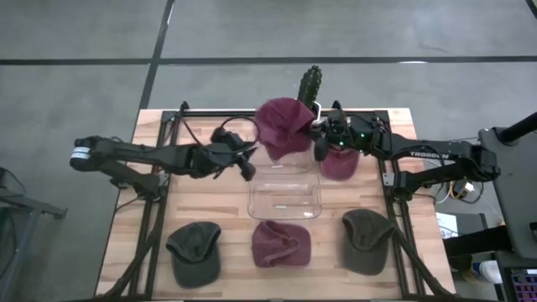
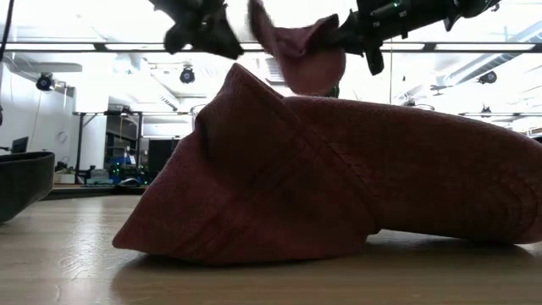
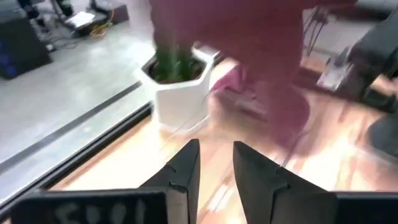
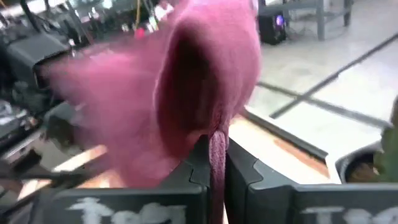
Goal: Pick & Place hat
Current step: Put the top left red cap into the top transparent bin
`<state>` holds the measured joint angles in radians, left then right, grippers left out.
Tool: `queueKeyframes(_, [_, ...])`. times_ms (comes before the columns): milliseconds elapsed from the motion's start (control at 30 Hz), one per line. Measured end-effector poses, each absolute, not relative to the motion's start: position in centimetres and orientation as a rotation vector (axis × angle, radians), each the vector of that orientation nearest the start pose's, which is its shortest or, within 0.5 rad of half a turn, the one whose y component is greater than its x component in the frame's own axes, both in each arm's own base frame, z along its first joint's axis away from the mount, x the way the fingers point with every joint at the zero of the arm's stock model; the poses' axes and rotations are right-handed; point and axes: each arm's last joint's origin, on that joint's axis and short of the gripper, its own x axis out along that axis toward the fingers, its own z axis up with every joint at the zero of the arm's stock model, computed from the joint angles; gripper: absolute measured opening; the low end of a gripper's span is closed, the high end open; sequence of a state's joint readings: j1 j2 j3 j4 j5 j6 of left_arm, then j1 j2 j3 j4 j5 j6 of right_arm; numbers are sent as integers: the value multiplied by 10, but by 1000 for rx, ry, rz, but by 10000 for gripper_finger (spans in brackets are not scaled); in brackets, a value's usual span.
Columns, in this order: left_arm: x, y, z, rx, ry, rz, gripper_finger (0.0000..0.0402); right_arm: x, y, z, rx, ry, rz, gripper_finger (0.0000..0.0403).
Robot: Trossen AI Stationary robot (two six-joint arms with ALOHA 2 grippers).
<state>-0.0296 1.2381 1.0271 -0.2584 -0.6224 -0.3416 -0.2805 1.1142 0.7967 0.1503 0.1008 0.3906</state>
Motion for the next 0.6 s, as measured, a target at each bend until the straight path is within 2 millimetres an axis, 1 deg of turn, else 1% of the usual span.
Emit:
queueKeyframes(133, [246, 10, 324, -145, 418, 667, 89, 237, -75, 316, 390, 210, -419, 9])
queueKeyframes(233, [231, 11, 326, -119, 466, 689, 89, 236, -76, 331, 352, 312, -361, 9])
queueKeyframes(333, [217, 12, 329, -83, 489, 748, 90, 235, -78, 345, 297, 448, -317, 9])
queueKeyframes(467, [206, 14, 332, -53, 490, 810, 90, 243, -83, 361, 176, 602, -261, 9])
queueKeyframes(600, [201, 15, 336, -51, 473, 821, 90, 262, -91, 375, 73, 699, -218, 9])
